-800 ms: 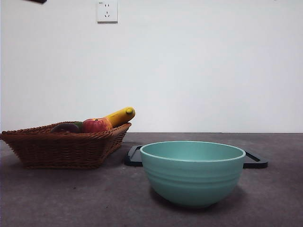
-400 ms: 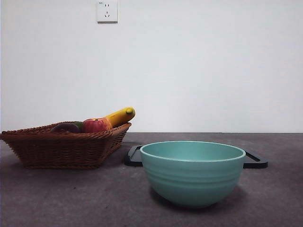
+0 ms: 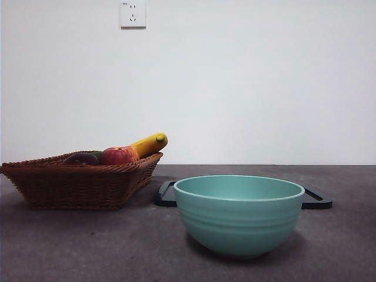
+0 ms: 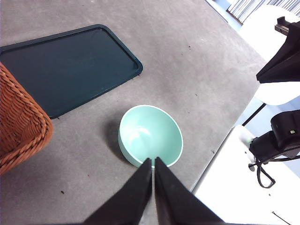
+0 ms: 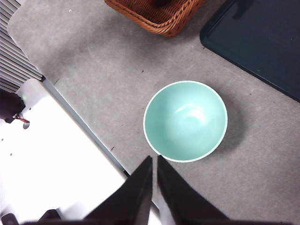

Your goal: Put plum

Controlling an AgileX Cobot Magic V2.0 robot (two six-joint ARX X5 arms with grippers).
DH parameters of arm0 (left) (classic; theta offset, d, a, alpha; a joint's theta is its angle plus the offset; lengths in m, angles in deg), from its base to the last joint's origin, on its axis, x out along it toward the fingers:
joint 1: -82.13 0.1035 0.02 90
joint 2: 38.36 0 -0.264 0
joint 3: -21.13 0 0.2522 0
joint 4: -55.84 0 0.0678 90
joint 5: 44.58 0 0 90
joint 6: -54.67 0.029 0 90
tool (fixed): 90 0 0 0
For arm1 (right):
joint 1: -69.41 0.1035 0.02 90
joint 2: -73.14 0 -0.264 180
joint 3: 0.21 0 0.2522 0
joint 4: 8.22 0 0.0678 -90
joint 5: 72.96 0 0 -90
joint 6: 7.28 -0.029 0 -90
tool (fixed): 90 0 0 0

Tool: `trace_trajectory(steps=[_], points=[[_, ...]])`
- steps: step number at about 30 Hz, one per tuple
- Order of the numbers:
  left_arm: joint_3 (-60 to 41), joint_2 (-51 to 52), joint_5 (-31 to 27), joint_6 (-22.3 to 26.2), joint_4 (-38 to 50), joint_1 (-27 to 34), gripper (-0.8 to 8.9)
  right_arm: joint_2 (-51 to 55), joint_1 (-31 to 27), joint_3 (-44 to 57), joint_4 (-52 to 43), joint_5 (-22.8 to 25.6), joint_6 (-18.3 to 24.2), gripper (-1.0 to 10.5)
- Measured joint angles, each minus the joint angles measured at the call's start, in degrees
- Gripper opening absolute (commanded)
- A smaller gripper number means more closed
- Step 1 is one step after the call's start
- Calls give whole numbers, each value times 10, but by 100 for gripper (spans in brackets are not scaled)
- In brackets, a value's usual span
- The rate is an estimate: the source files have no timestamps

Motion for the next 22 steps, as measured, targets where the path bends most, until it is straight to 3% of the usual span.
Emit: trace_trajectory(steps=[11,17,22], points=[[0,9,-9,15,23,6,7,0,0,0,0,0,0,7],[-25,77,-98,50,192,67,7,0,0,0,0,0,0,7],[-122,169,-201,59,357,124,7,0,0,0,-4,0,0,7]])
